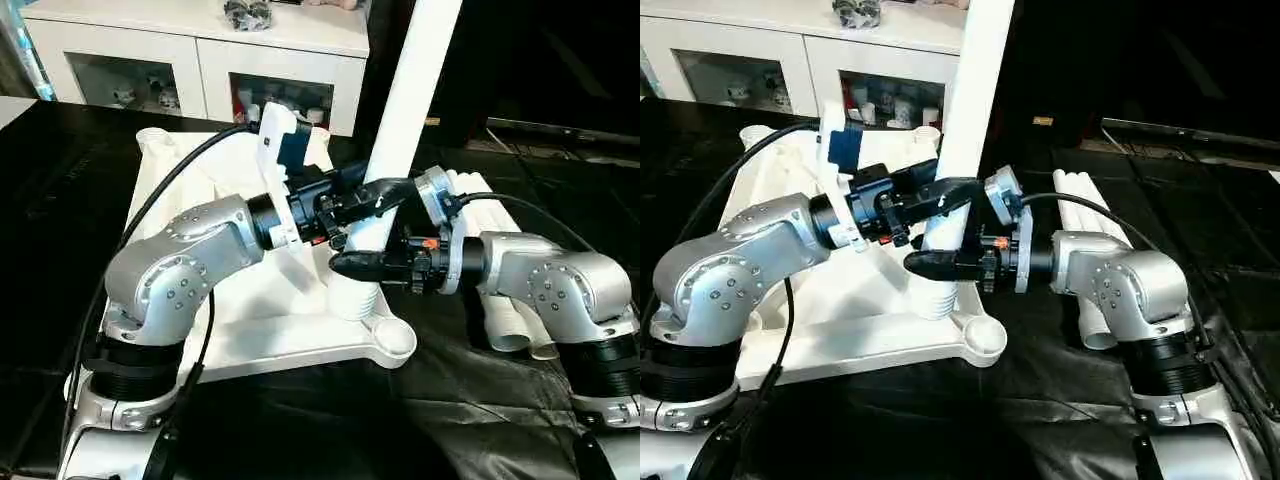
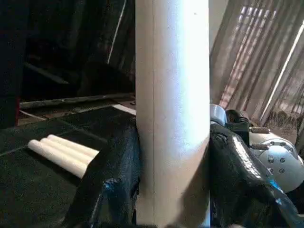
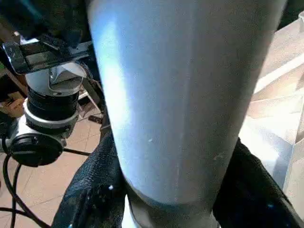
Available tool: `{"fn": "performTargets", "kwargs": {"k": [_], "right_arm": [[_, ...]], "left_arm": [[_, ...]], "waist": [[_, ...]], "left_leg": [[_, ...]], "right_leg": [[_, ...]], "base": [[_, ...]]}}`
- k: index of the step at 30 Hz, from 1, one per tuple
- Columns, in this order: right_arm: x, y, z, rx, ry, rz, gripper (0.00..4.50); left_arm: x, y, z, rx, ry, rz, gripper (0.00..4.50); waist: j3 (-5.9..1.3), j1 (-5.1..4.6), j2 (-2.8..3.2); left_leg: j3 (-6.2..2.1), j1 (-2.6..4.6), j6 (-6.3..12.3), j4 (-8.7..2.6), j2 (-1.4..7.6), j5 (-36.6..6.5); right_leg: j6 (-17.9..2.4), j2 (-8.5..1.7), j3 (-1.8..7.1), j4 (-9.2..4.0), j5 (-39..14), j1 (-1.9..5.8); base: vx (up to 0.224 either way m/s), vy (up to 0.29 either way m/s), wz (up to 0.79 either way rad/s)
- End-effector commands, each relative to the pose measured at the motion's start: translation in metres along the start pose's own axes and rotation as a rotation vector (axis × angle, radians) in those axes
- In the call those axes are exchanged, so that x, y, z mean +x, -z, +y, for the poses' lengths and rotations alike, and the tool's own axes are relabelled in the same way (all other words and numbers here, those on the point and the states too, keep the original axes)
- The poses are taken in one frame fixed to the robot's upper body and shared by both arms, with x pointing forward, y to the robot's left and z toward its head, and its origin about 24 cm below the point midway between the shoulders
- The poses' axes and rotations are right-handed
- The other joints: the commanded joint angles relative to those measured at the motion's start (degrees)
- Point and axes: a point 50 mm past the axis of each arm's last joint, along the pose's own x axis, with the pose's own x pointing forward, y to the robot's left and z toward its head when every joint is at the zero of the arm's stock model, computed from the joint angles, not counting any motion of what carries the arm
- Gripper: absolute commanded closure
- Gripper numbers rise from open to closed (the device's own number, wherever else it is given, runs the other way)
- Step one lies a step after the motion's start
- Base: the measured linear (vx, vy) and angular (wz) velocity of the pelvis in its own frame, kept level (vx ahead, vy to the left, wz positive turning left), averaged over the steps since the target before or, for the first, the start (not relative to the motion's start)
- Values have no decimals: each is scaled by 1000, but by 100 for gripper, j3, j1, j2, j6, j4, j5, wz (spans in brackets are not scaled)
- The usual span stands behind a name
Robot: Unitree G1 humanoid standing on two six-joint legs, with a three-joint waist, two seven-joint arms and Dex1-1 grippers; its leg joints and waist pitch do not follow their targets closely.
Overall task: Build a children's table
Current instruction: Pick table leg
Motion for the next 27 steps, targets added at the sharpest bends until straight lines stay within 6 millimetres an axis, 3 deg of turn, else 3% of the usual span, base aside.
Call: {"fn": "performTargets", "kwargs": {"k": [1, 5, 6, 9, 11, 12, 13, 14, 17, 18, 20, 23, 24, 26, 27], "right_arm": [[-3, 3, -5, 25, 34, 0, 254], [-3, 4, -6, 26, 46, -4, 254], [-3, 4, -7, 27, 55, -4, 254], [-2, 5, -11, 32, 99, -35, 254], [0, 4, -12, 41, 129, -73, 254], [0, 5, -12, 40, 129, -73, 254], [1, 5, -12, 39, 130, -73, 254], [2, 5, -11, 28, 124, -82, 255], [3, 5, -10, 18, 121, -102, 256], [3, 5, -10, 13, 121, -118, 256], [3, 5, -10, 0, 124, -152, 257], [3, 4, -12, -14, 157, -180, 257], [3, 3, -15, -30, 203, -195, 257], [2, 2, -17, -36, 224, -200, 258], [1, 2, -21, -50, 285, -200, 258]], "left_arm": [[3, -10, -10, 11, 65, -47, 264], [4, -13, -14, 12, 93, -66, 264], [4, -13, -16, 0, 111, -72, 208], [7, -14, -21, -23, 124, -82, 188], [7, -14, -14, -19, 62, -104, 173], [7, -15, -13, -26, 57, -114, 158], [7, -15, -12, -30, 55, -119, 149], [6, -16, -10, -47, 49, -139, 146], [4, -19, -8, -66, 50, -163, 146], [4, -21, -8, -74, 51, -183, 146], [3, -26, -6, -97, 49, -222, 146], [-2, -32, -2, -127, 34, -280, 146], [-9, -34, 3, -122, 8, -288, 146], [-12, -35, 4, -118, -3, -287, 146], [-23, -32, 11, -70, -59, -249, 146]], "waist": [[-393, 6, -7], [-397, 1, -6], [-397, 2, -4], [-402, 7, 23], [-397, -4, 8], [-399, 1, 57], [-394, -2, 35], [-398, 5, 64], [-403, 4, 56], [-405, 0, 86], [-401, -10, 73], [-400, -10, 99], [-401, -14, 132], [-404, -37, 109], [-405, -37, 76]], "left_leg": [[-43, 60, -52, -313, 231, -407], [-44, 65, -60, -313, 231, -419], [-43, 61, -64, -310, 230, -403], [-47, 60, -82, -308, 229, -396], [-46, 59, -86, -314, 233, -437], [-53, 71, -103, -316, 237, -469], [-50, 74, -117, -319, 236, -505], [-55, 73, -129, -318, 233, -499], [-53, 68, -168, -318, 229, -520], [-62, 69, -172, -321, 230, -528], [-52, 70, -179, -317, 228, -594], [-56, 74, -179, -315, 229, -625], [-65, 76, -197, -320, 227, -656], [-66, 74, -212, -326, 219, -636], [-63, 81, -200, -327, 225, -596]], "right_leg": [[-631, -622, 336, -433, -566, 296], [-646, -615, 332, -427, -557, 293], [-660, -615, 334, -419, -515, 295], [-722, -625, 329, -409, -467, 291], [-746, -621, 332, -417, -465, 291], [-727, -622, 330, -425, -493, 285], [-699, -616, 333, -438, -529, 290], [-698, -616, 334, -433, -518, 294], [-705, -615, 334, -427, -434, 301], [-729, -614, 328, -419, -405, 299], [-751, -618, 331, -441, -452, 300], [-761, -610, 331, -438, -418, 296], [-764, -613, 326, -442, -459, 299], [-723, -595, 323, -434, -456, 306], [-684, -596, 327, -431, -445, 298]], "base": [[0, 0, 0], [0, 0, 0], [0, 0, 0], [0, 0, 0], [0, 0, 0], [0, 0, 0], [0, 0, 0], [0, 0, 0], [0, 0, 0], [0, 0, 0], [0, 0, 0], [0, 0, 0], [0, 0, 0], [0, 0, 0], [0, 0, 0]]}}
